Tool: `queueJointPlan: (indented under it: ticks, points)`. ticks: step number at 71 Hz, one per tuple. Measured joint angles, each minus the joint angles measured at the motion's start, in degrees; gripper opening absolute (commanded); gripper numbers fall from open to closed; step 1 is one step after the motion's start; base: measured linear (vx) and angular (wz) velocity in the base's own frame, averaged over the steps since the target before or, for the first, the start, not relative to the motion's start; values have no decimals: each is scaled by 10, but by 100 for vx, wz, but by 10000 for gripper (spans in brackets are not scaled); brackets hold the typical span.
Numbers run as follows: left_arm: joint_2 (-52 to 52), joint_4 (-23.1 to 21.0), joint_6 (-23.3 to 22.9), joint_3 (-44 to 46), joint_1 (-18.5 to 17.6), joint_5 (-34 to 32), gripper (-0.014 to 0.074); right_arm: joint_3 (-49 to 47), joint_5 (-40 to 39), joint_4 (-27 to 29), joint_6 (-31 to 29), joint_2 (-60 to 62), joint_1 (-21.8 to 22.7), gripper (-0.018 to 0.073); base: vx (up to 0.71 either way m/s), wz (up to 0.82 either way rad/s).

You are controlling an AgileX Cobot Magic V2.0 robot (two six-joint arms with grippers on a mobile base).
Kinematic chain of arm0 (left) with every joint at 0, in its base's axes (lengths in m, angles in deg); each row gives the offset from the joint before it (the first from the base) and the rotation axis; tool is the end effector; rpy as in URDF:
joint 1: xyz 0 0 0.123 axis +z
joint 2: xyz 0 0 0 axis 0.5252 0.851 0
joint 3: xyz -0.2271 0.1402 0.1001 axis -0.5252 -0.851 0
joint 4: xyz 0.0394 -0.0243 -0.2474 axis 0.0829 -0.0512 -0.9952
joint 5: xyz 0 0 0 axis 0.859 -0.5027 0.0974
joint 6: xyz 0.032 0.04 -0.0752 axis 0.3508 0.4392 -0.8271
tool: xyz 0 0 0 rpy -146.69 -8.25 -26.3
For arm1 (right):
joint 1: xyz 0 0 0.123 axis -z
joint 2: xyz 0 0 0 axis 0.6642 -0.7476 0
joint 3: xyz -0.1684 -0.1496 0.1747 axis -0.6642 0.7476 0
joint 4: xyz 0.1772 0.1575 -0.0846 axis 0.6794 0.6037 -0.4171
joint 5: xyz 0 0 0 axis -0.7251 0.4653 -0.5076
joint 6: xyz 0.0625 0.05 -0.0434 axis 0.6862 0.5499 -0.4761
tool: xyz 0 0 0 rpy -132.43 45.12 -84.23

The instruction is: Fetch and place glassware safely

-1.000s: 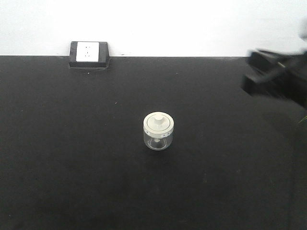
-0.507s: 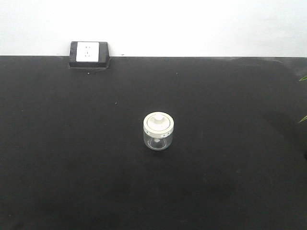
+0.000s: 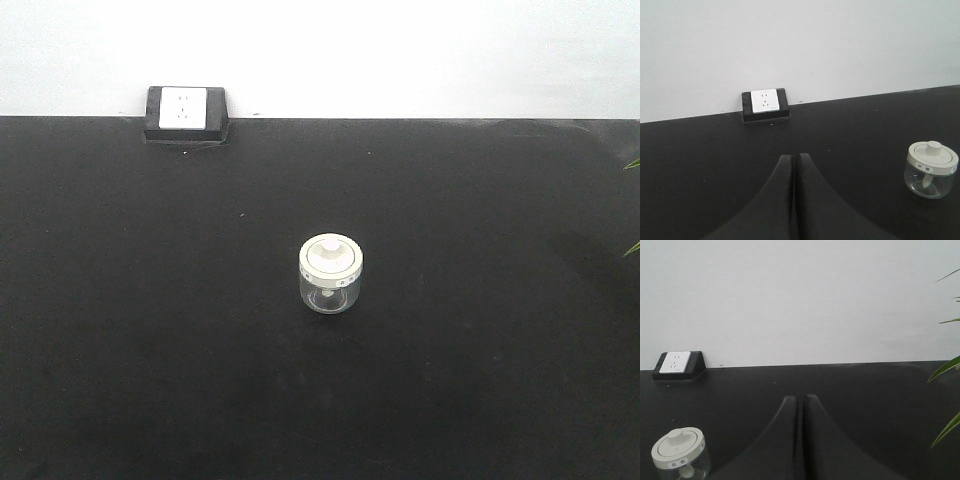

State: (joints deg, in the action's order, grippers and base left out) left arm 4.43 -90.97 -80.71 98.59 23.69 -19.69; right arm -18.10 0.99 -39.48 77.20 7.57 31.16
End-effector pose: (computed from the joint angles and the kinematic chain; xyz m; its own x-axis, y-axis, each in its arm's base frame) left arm 0.0749 -0.0113 0.3003 -0.0714 0.0496 -0.9962 0.1518 0.9877 0.0383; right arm 0.0946 0.0088 0.2920 -0.0142 0.0465 -0.9988 -0.0884 0.9949 0.0476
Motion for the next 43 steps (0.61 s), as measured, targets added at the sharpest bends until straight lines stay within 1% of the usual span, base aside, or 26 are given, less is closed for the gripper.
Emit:
queueJointPlan:
  ticks: [43]
  points:
    - [0,0,0,0,0,0,-7,0,1,0,0,0,0,-3,0,0]
